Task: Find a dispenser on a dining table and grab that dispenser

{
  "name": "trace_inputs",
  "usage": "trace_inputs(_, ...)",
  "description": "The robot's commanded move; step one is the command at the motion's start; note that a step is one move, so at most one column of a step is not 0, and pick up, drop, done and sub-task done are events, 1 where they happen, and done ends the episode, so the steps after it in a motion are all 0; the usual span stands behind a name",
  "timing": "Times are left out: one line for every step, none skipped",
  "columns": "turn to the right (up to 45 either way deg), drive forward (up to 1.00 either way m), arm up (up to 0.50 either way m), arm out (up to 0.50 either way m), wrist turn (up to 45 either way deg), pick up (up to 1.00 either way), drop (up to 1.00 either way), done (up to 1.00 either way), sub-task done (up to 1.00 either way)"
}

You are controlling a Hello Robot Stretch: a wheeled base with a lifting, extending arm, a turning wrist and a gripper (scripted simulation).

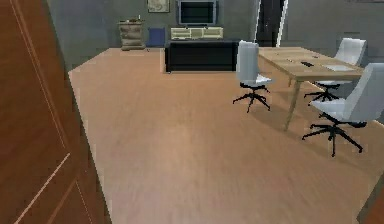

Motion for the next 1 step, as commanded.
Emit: trace_inputs(45.0, 0.0, 0.0, 0.0, 0.0, 0.0, 0.0, 0.0, 0.0)
